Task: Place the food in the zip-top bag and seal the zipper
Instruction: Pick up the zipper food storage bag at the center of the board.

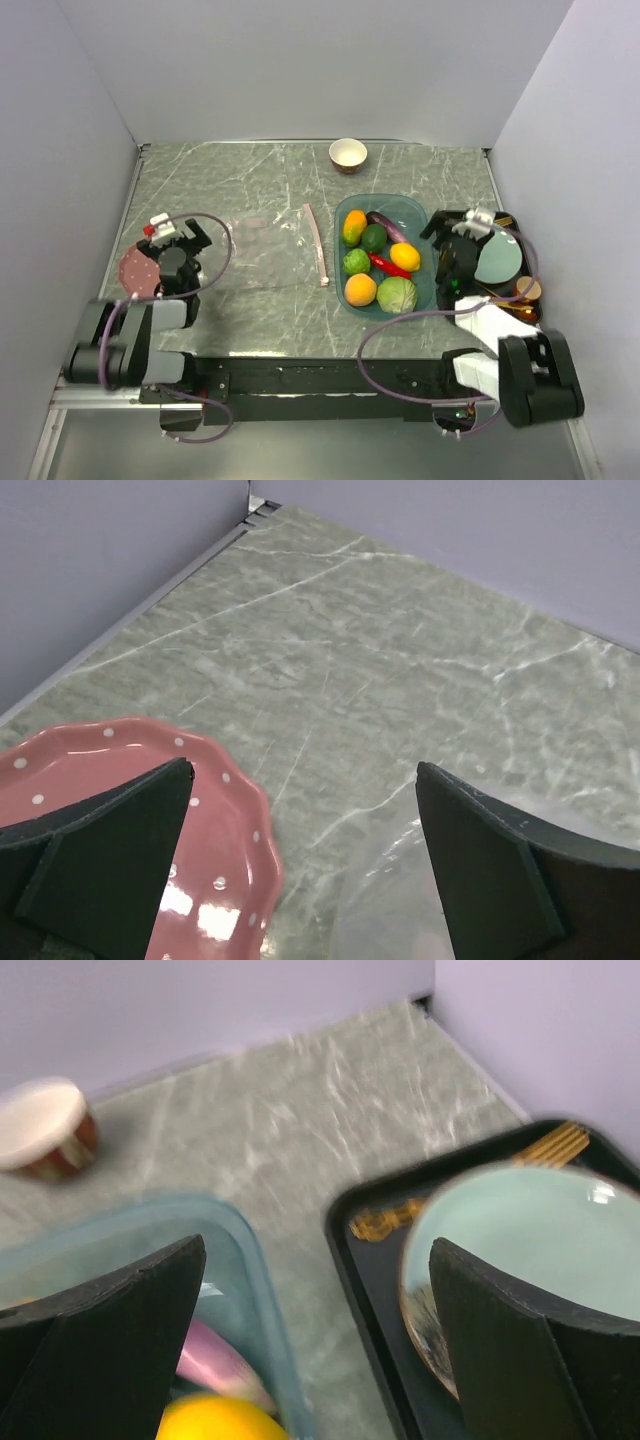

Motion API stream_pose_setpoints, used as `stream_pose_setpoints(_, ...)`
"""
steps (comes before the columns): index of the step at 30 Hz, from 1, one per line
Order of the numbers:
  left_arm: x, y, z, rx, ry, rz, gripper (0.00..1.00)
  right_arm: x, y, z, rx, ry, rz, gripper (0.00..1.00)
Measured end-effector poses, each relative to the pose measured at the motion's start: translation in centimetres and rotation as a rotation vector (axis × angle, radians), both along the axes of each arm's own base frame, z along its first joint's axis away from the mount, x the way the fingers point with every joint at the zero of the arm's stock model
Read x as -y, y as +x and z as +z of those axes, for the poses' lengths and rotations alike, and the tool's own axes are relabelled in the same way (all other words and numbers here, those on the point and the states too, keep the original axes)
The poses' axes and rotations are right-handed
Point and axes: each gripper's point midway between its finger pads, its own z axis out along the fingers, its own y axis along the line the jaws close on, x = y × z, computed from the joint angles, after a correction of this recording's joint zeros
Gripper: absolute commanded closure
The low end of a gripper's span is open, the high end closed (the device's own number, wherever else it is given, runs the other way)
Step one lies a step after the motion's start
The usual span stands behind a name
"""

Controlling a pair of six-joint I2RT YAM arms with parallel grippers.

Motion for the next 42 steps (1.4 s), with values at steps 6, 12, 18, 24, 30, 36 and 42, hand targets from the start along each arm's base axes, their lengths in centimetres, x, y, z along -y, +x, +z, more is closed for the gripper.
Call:
stream_pose_setpoints(6,0.5,0.6,7.9,0.030,-0.088,0.002,0.01,-1.1,0.5,10.7,0.090,0.137,0.026,0.00)
stream_pose_setpoints(12,0.9,-2.1,12.8,0.166,-0.262,-0.004,0.01,-3.3,-1.5,11.4,0.059,0.211,0.146,0.00)
stream_pose_setpoints(18,3.3,0.1,12.1,0.001,-0.338,-0.091,0.01,-4.3,0.8,12.3,-0.066,0.241,0.163,0.00)
stream_pose_setpoints(24,6.3,1.6,8.3,-0.249,-0.384,-0.168,0.01,-5.6,3.7,17.2,-0.023,0.303,0.199,0.00)
stream_pose_setpoints(30,8.9,-0.7,8.9,-0.279,-0.415,-0.282,0.01,-6.8,3.5,15.3,-0.083,0.413,0.222,0.00)
stream_pose_setpoints(36,10.1,-1.4,12.2,-0.230,-0.415,-0.374,0.01,-7.8,1.3,10.9,-0.201,0.508,0.226,0.00)
stream_pose_setpoints(42,12.5,-2.2,11.0,-0.296,-0.429,-0.464,0.01,-8.8,-0.4,9.0,-0.319,0.516,0.255,0.00)
